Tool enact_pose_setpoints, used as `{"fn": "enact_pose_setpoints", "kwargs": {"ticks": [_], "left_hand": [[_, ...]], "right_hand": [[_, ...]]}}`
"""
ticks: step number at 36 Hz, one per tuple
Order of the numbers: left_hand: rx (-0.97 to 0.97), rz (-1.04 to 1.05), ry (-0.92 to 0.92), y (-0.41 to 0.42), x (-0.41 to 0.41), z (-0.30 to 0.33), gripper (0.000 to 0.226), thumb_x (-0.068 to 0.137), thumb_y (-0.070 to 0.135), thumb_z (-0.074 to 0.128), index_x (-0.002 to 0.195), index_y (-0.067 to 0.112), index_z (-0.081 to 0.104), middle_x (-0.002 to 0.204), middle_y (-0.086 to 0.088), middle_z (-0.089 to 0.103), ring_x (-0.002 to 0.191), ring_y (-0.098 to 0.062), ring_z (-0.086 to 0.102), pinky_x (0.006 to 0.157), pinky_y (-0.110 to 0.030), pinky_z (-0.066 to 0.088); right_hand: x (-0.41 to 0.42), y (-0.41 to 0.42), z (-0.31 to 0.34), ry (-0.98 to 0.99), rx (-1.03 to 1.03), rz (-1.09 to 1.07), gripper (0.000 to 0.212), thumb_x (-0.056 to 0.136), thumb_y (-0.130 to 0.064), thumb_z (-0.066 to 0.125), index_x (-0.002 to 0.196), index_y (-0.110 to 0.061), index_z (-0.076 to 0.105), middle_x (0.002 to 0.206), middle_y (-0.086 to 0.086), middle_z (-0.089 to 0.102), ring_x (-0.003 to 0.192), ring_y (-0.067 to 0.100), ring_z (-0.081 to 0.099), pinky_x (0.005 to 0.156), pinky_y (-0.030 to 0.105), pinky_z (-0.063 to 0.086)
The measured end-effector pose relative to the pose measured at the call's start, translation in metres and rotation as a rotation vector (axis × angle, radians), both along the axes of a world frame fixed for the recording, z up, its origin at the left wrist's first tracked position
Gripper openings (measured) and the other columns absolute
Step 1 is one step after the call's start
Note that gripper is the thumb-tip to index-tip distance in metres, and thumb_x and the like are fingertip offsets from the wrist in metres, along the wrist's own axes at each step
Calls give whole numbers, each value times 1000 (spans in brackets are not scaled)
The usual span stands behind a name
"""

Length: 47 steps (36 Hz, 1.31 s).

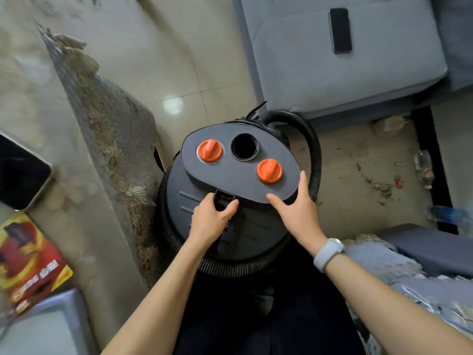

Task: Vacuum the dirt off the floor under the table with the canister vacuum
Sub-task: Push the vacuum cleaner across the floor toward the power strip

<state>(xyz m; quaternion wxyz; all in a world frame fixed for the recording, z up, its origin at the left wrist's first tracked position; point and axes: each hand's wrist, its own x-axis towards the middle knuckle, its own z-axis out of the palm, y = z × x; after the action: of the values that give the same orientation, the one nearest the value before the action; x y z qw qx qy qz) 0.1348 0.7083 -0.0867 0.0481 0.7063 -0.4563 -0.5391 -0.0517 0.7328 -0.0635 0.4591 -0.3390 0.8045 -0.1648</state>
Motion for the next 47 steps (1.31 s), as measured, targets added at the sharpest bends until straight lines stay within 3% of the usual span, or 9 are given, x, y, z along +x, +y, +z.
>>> {"fn": "enact_pose_setpoints", "kwargs": {"ticks": [10,13,16,21,28,32,35,40,47], "left_hand": [[59,72,-116,-26,5,-2,35,84,47,64,94,14,60,84,2,65,82,-19,63,69,-45,56],[48,135,-141,-40,4,-2,32,85,46,64,95,16,60,83,5,64,85,-19,63,70,-44,57],[43,194,-139,-54,-2,-5,34,86,44,64,97,13,62,88,0,67,86,-19,64,66,-35,56],[48,262,-123,-73,-13,-21,36,89,41,61,98,6,60,94,-9,66,86,-21,61,38,-12,41],[3,321,-154,-100,-8,-45,34,91,40,58,104,9,56,102,-2,59,99,-21,56,77,-28,38],[-18,321,-143,-125,0,-54,41,92,41,56,110,5,53,107,-3,57,102,-20,54,78,-27,37],[-38,294,-140,-147,1,-58,43,94,41,53,113,2,49,108,-5,54,95,-15,49,75,-25,36],[-74,263,-103,-193,5,-60,43,98,38,48,118,1,41,103,-3,46,72,-8,44,42,-7,40],[-99,257,-100,-276,18,-56,53,98,42,45,125,-3,37,122,-12,51,100,-18,47,76,-26,35]], "right_hand": [[-4,-36,-25,-184,-4,91,97,86,-30,70,154,-20,1,159,-5,18,144,11,21,114,24,19],[-1,-59,-35,-227,-35,151,100,85,-31,70,154,-19,-3,161,-4,10,146,11,13,120,34,16],[-5,-84,-43,-236,-38,258,97,88,-30,67,153,-17,-3,161,-2,0,147,11,4,118,27,6],[-12,-123,-62,-219,-43,379,92,90,-27,64,153,-14,-2,162,0,0,148,12,5,113,20,6],[2,-166,-86,-197,-130,492,84,94,-25,59,153,-11,0,161,1,-3,147,10,-1,111,16,0],[13,-194,-92,-203,-162,484,82,95,-23,56,153,-12,-1,161,1,-1,147,11,0,107,12,0],[19,-215,-97,-216,-171,462,81,96,-23,55,153,-15,-2,161,1,3,147,13,4,114,23,7],[30,-254,-101,-180,-199,408,77,98,-26,52,153,-18,0,161,0,11,147,14,10,116,26,11],[43,-335,-100,-157,-194,396,75,98,-31,50,153,-23,-1,160,0,16,147,18,14,116,34,15]]}}
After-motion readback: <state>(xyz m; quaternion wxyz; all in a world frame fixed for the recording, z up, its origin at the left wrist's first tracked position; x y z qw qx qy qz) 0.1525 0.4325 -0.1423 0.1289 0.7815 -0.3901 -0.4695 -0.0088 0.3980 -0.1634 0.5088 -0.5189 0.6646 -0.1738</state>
